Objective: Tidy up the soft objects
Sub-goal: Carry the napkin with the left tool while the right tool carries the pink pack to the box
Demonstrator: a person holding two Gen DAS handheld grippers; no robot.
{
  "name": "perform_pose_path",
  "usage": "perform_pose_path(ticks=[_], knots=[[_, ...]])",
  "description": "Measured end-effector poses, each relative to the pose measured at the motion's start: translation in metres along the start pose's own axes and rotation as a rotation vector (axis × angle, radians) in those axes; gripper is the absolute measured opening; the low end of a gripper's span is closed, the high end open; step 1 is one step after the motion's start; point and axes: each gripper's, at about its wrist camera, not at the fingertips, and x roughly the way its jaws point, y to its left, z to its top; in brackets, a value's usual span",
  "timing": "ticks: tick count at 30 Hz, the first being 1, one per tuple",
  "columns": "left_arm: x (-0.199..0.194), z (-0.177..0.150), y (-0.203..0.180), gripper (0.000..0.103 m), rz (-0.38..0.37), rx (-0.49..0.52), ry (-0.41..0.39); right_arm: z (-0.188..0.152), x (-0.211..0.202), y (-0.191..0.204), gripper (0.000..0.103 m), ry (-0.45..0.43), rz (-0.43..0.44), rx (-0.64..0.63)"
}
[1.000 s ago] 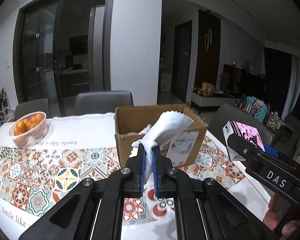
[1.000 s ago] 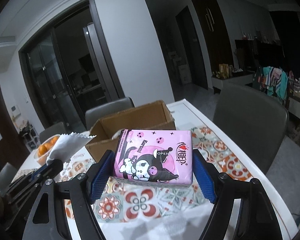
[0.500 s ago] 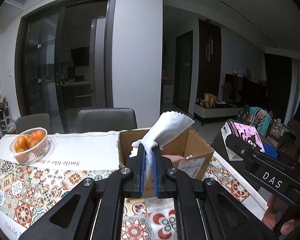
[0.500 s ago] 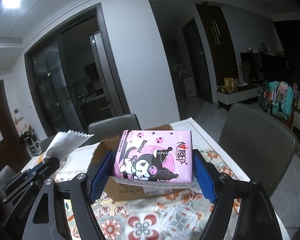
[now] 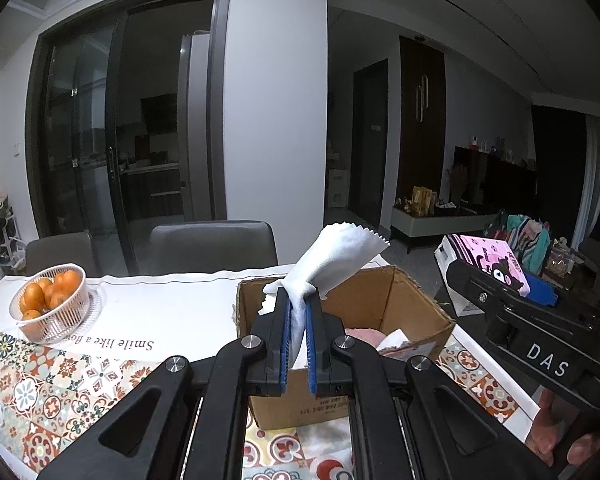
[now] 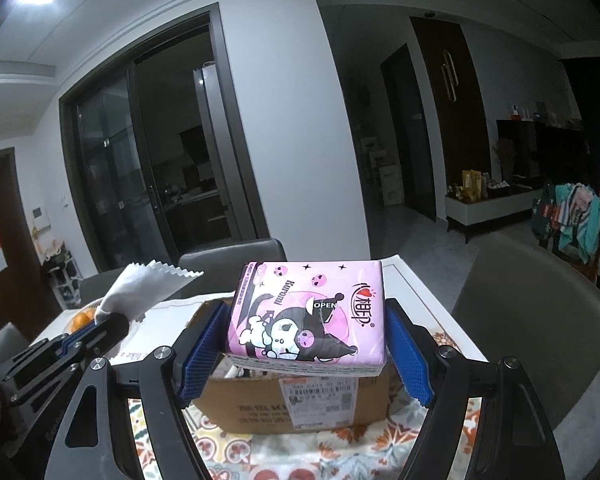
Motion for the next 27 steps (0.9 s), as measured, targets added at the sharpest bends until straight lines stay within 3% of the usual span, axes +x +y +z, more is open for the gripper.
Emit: perform_pose_path(ticks=[13, 27], knots=[[0.062, -0.009, -0.004, 0.009, -0.008, -0.005, 0.071, -0.004, 0.056, -0.005, 0.078, 0.062, 0.006, -0.041], [0.124, -0.021, -0.007, 0.009, -0.006, 0.009, 0.173, -0.005, 0.116, -0.019, 0.078, 0.192, 0.037, -0.045]])
